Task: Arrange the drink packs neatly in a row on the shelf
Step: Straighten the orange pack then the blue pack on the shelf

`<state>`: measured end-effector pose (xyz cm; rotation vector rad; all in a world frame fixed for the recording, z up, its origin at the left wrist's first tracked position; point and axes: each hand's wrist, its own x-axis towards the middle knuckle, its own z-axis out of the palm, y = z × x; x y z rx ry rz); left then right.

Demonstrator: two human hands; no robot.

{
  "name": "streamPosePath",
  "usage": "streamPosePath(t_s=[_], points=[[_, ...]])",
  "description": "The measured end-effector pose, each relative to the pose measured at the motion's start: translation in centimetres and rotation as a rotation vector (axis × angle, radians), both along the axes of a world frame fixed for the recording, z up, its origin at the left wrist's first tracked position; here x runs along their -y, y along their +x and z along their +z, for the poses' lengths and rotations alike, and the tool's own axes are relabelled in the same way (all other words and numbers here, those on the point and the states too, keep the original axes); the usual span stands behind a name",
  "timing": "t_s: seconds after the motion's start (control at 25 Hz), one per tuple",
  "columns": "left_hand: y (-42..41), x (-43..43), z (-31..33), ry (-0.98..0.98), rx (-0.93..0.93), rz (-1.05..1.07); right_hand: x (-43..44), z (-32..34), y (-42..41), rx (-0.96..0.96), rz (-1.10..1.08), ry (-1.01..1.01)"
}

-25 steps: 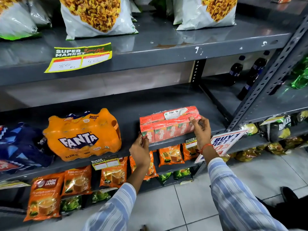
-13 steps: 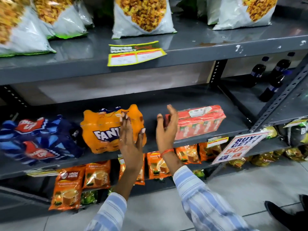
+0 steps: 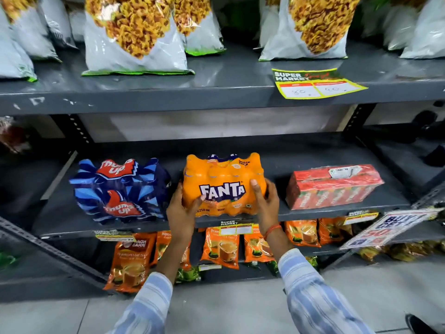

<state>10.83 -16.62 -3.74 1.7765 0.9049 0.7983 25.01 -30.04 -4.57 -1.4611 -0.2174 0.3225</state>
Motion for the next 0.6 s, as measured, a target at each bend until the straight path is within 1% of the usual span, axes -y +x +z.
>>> streamPosePath(t_s=[0.28, 0.6], points=[[1.2, 1.6, 0.3, 0.032, 0.044, 0.015, 1.5, 0.3, 1.8, -0.036, 0.017, 0.086], [1.8, 2.3, 0.4, 0.031, 0.046, 0.057, 1.8, 0.0, 2.4, -0.045, 0.051, 0.080]])
